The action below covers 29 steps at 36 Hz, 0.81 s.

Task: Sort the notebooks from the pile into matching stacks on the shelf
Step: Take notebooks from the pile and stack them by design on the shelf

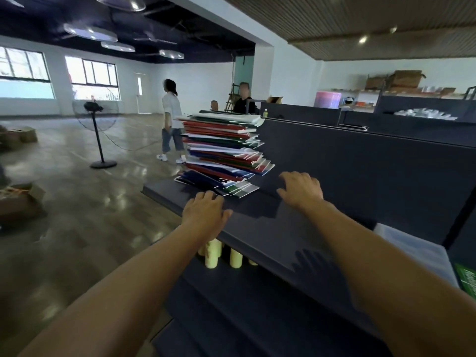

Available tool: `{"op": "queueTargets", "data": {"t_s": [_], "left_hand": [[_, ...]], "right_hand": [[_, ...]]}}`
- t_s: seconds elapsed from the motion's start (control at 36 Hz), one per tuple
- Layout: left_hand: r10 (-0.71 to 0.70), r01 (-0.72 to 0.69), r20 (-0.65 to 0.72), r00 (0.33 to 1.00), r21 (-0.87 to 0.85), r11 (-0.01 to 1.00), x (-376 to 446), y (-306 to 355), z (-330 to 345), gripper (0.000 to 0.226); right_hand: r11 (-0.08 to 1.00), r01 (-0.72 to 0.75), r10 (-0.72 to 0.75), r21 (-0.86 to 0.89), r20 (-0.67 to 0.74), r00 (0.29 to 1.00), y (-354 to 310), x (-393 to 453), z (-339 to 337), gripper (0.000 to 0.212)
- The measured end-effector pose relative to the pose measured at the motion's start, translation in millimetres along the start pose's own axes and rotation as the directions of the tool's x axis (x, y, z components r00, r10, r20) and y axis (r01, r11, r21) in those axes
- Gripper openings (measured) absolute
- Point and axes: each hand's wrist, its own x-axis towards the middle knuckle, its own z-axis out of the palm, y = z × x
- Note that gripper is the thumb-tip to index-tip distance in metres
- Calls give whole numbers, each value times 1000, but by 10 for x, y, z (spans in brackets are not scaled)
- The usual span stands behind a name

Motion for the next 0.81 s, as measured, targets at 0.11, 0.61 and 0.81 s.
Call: {"op": "queueTargets", "data": {"t_s": [0.11, 0.61, 0.81], "left_hand": [[1, -1, -24, 1000, 28, 1000, 358, -82, -39, 49], [95, -100, -134, 986, -26, 995, 1524, -301, 30, 39], [172, -189, -144, 975, -113, 976, 1777, -508, 63, 32]], "right_hand": [[999, 11, -8, 30, -120, 993, -37, 404, -104, 40], [994, 92, -76, 66, -211, 975, -569, 1755, -266, 52], [999, 50, -48, 6, -150, 988, -842, 2114, -243, 80]]}}
